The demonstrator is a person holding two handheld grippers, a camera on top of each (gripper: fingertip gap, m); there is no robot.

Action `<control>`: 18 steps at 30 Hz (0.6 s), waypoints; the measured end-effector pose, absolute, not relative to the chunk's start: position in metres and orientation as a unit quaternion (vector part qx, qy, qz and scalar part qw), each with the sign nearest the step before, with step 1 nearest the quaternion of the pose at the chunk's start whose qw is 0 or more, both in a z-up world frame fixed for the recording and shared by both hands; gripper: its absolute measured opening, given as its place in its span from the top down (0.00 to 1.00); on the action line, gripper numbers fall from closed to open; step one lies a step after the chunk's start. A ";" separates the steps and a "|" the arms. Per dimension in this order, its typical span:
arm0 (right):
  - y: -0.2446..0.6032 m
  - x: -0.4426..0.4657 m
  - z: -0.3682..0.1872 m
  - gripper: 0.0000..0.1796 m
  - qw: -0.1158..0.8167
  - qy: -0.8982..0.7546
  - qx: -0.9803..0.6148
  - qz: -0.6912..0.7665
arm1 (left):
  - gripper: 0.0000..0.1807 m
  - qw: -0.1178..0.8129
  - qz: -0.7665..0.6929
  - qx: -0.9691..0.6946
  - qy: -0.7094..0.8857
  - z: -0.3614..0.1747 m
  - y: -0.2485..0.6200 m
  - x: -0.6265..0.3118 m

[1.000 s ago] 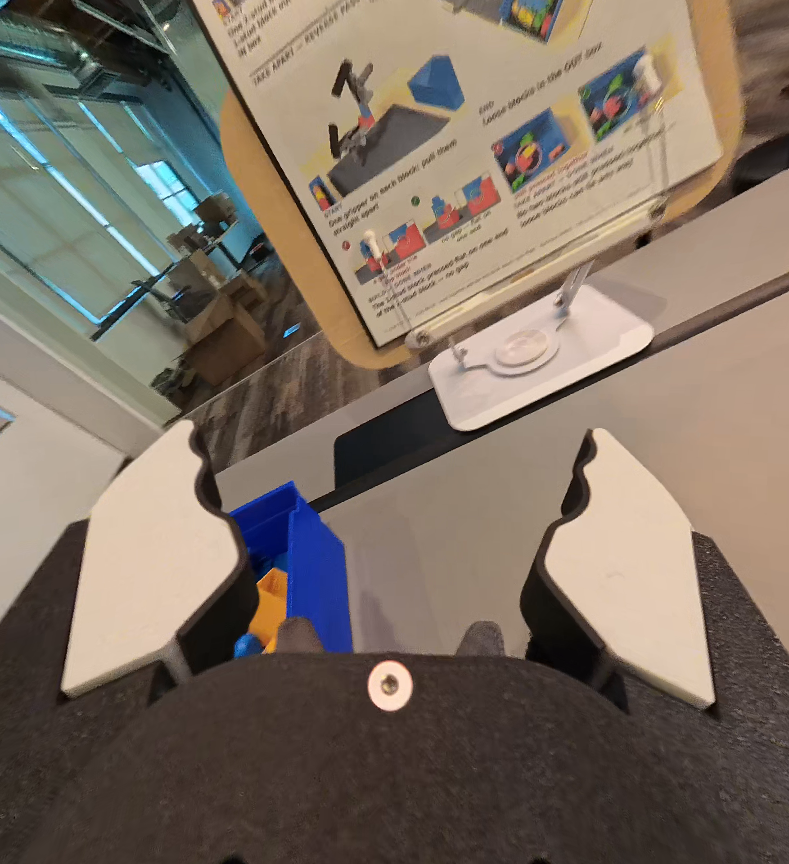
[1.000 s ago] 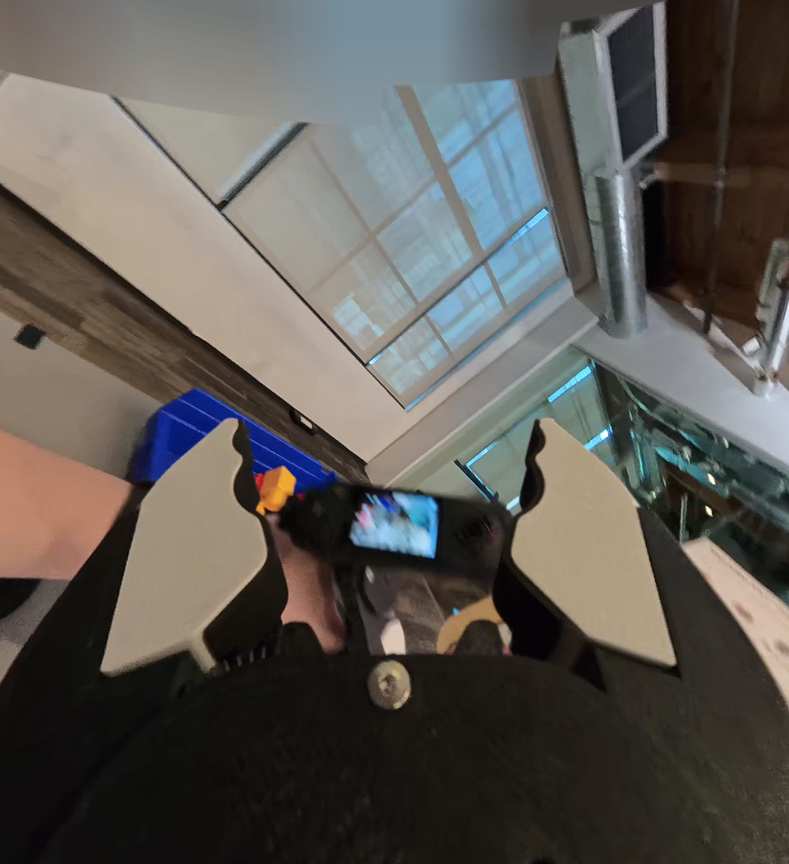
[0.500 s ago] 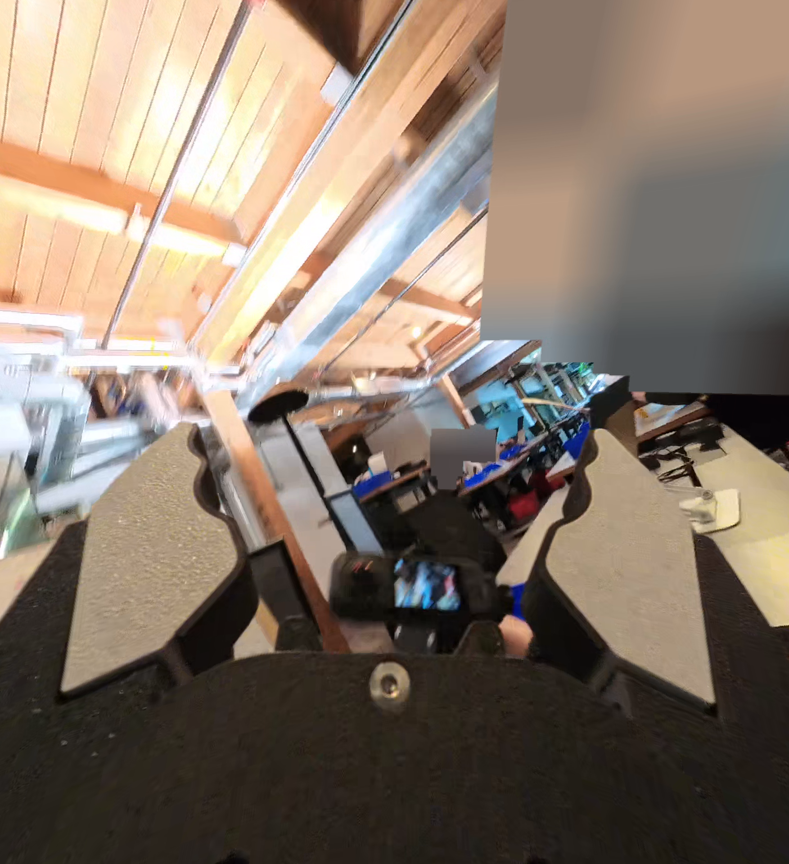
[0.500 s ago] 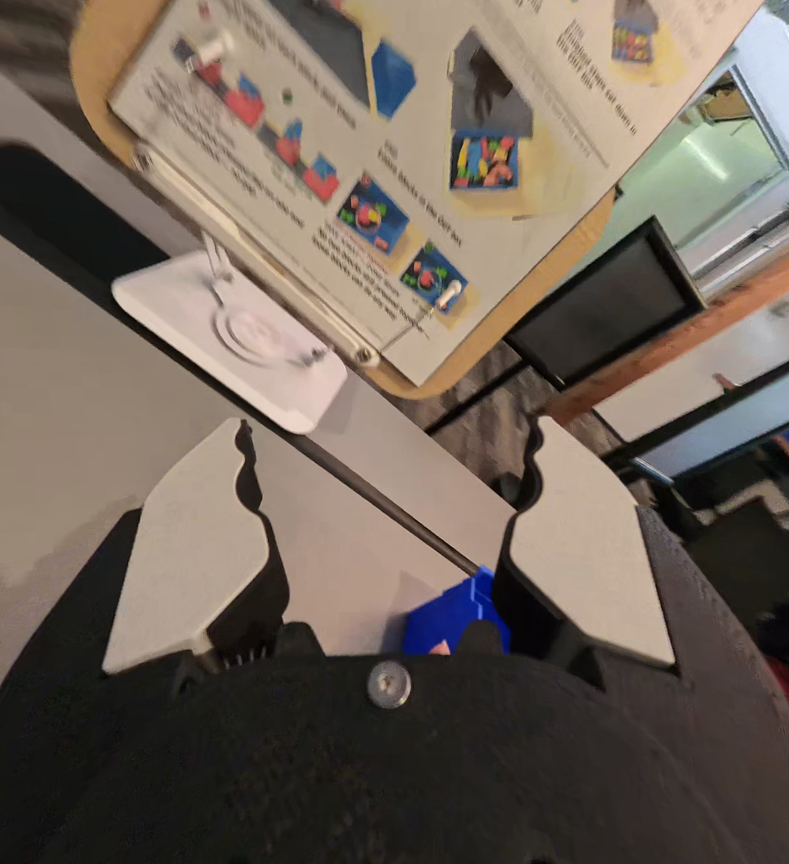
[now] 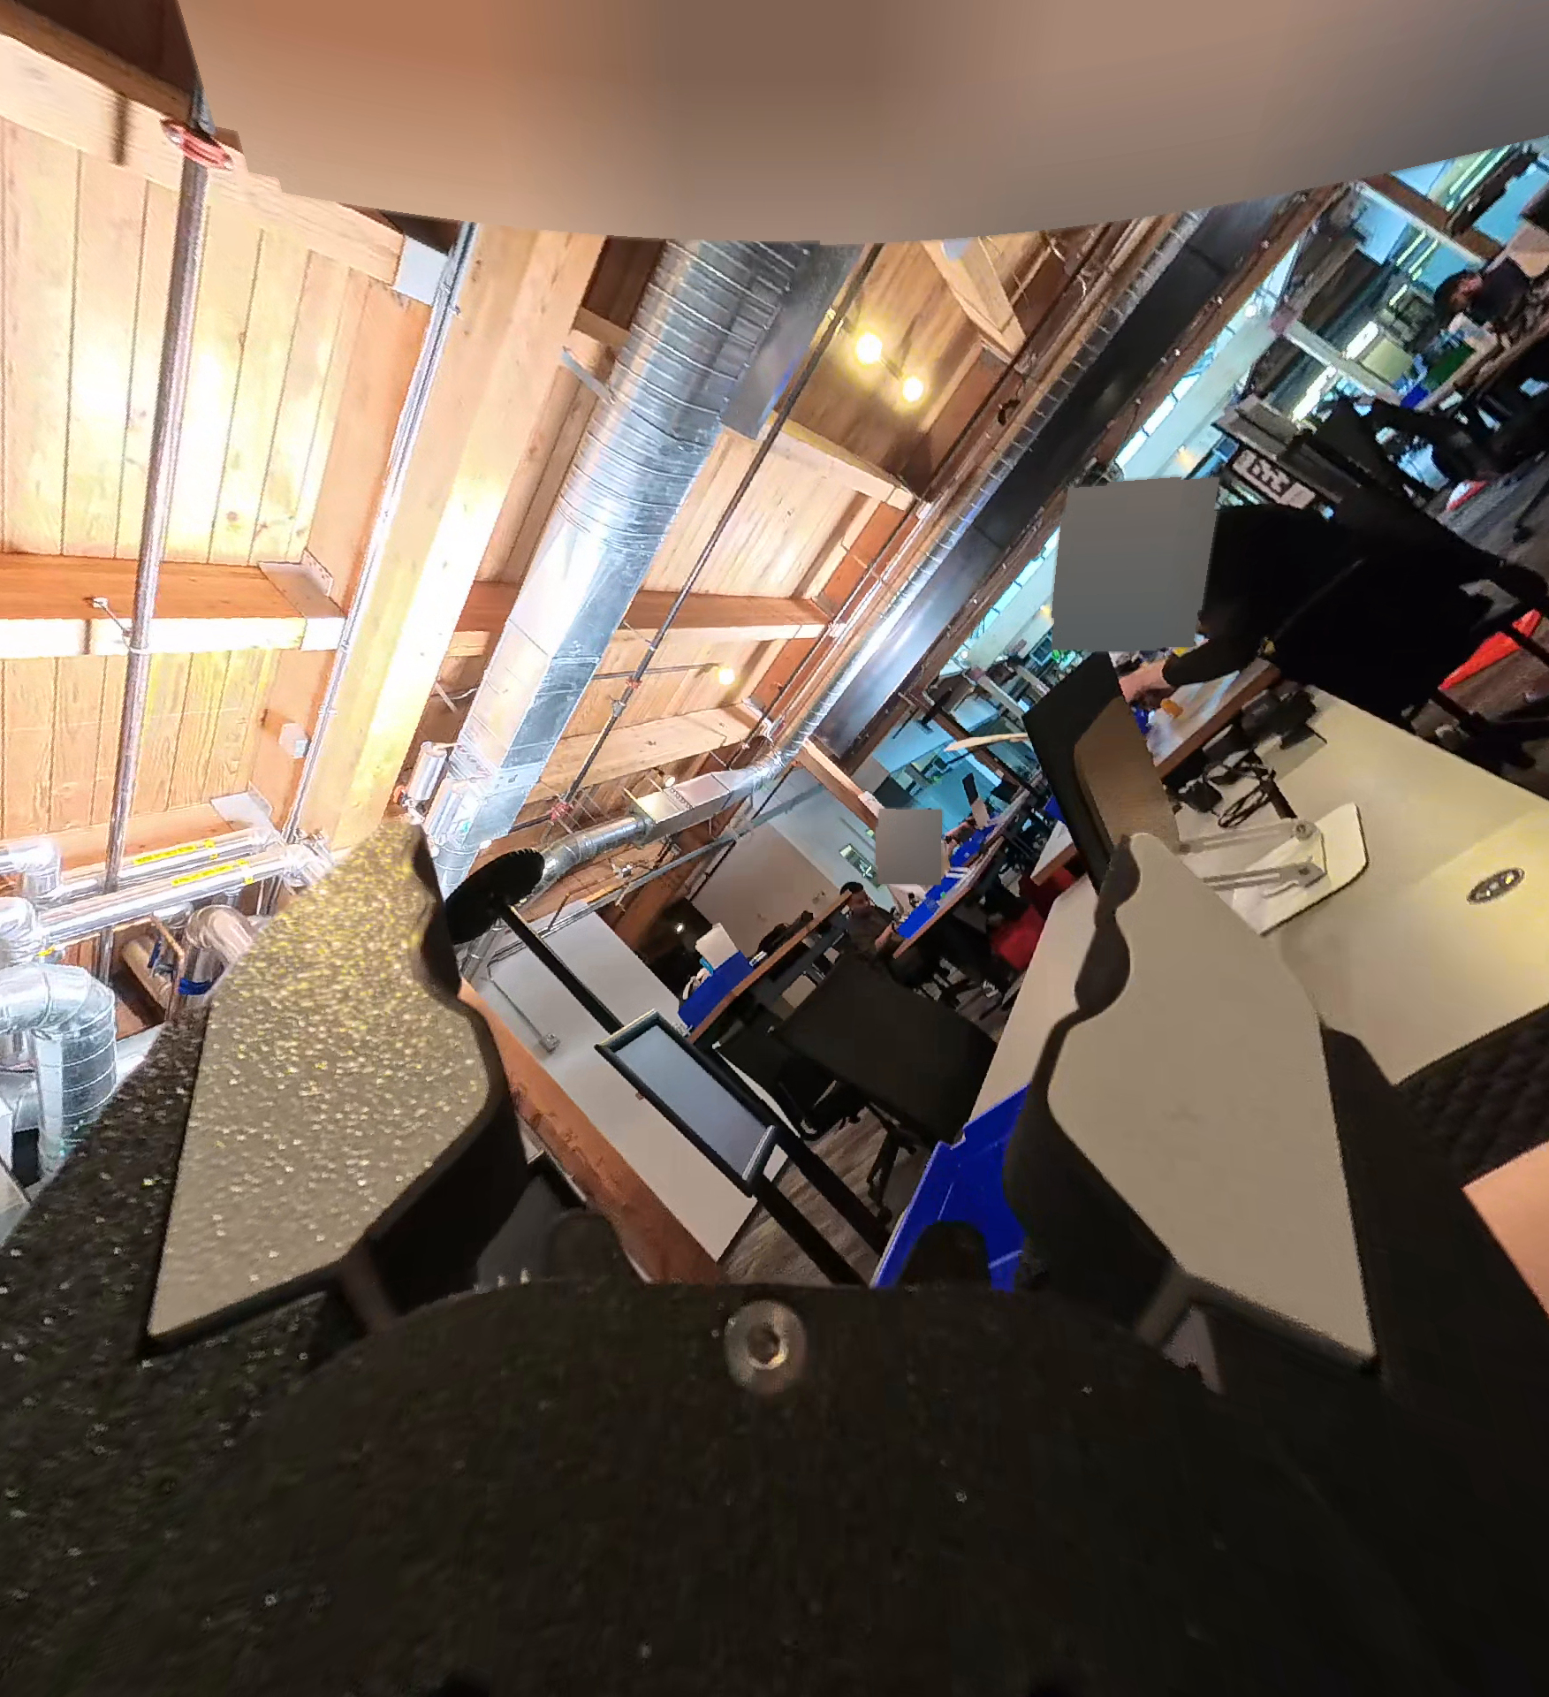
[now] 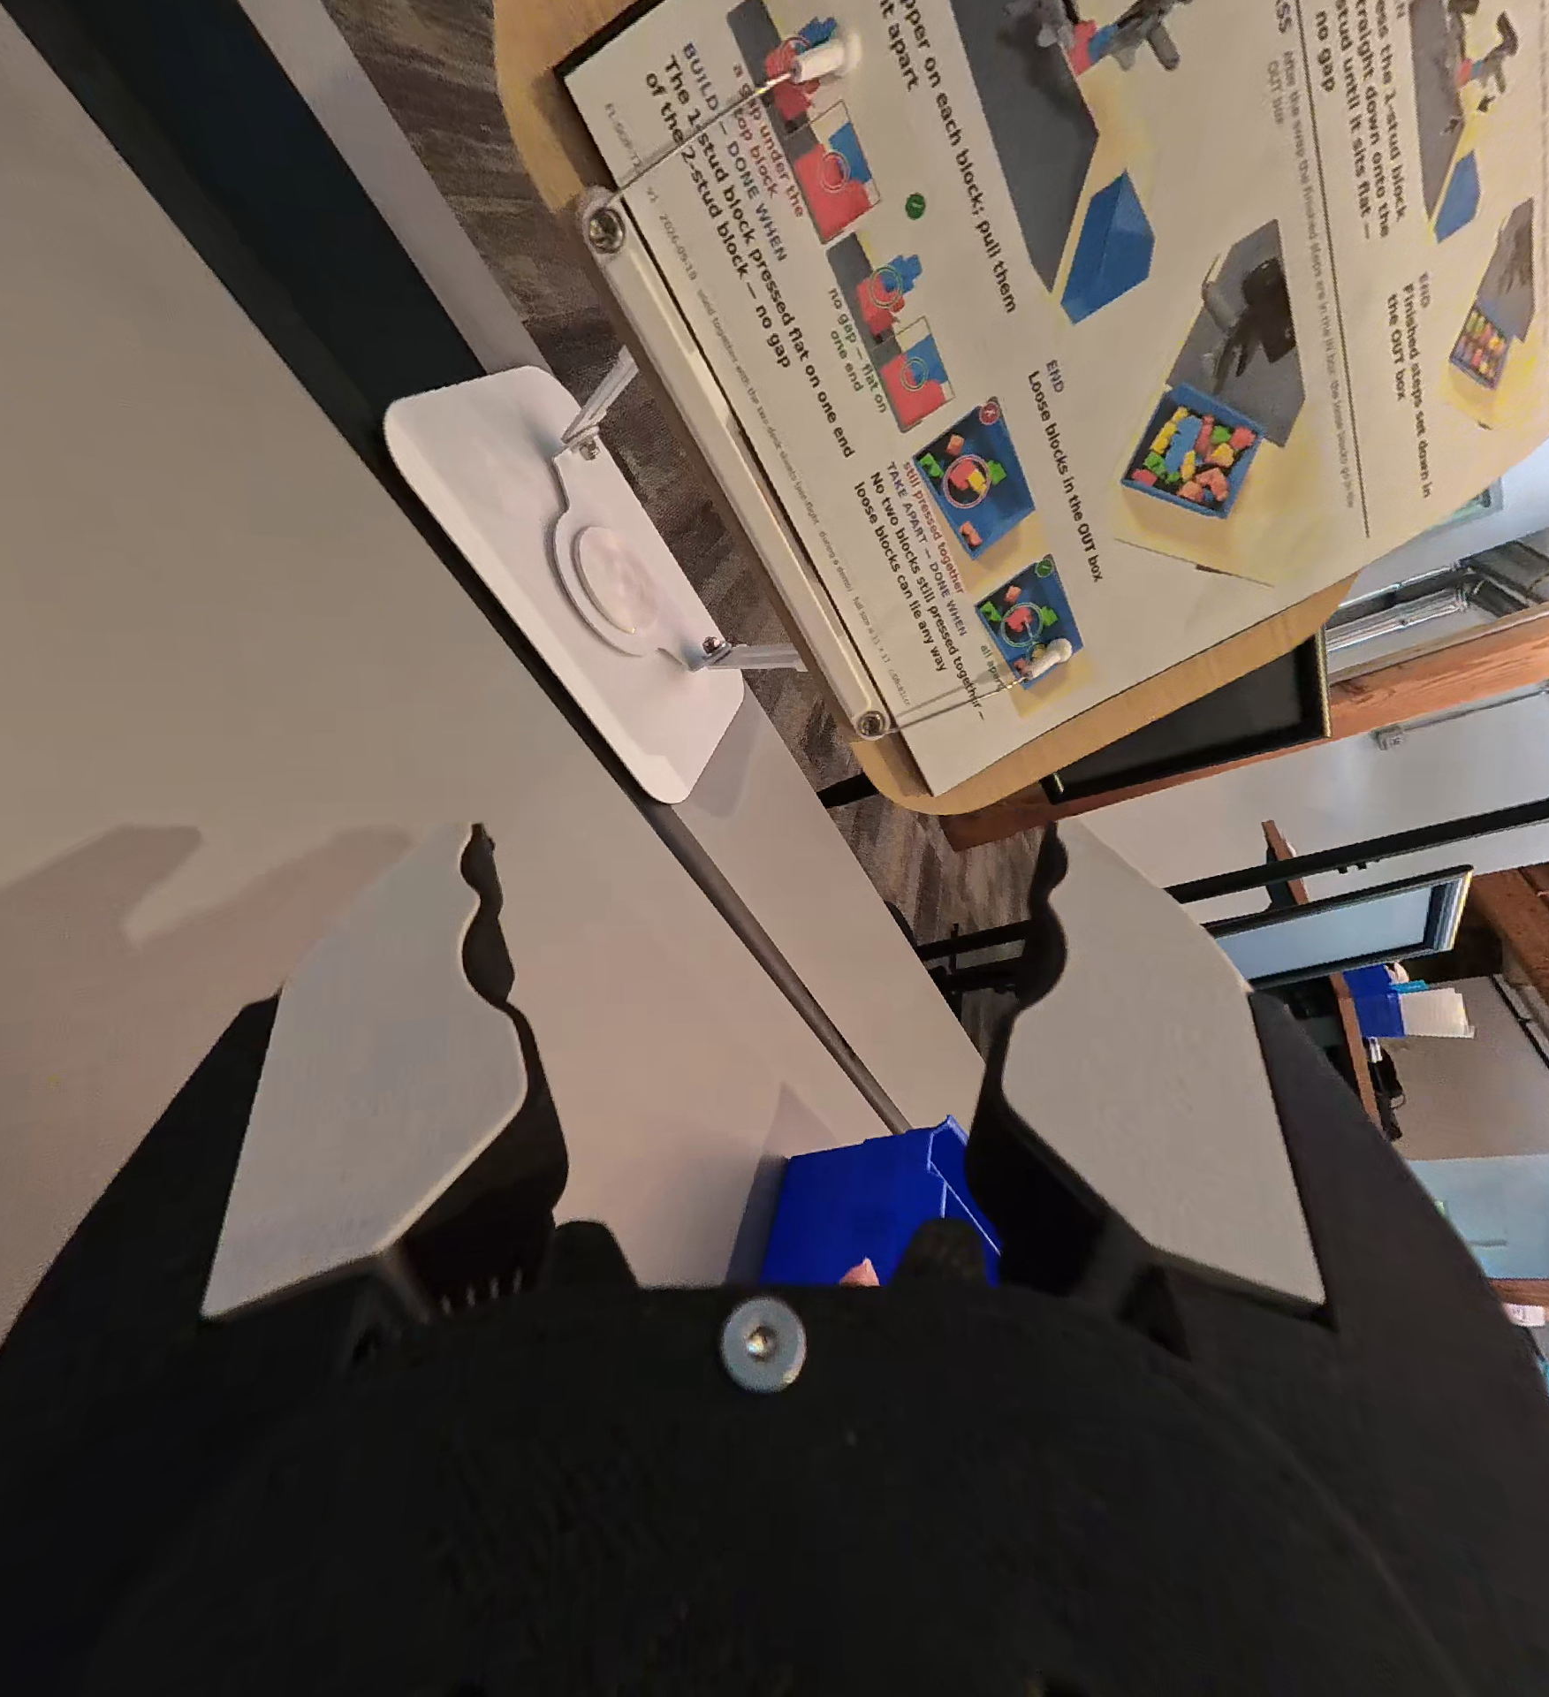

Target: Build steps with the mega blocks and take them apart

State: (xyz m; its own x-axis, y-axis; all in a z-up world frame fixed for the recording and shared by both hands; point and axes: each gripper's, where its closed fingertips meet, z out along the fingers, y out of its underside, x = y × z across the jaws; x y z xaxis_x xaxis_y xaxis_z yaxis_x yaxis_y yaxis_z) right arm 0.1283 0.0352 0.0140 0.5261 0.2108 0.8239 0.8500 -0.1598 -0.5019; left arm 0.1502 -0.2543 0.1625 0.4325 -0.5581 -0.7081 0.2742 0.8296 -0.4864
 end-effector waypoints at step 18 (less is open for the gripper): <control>0.026 0.117 0.015 0.39 0.522 -0.396 -0.687 -0.314 | 0.28 0.828 -0.212 -0.184 0.485 0.152 -0.238 0.159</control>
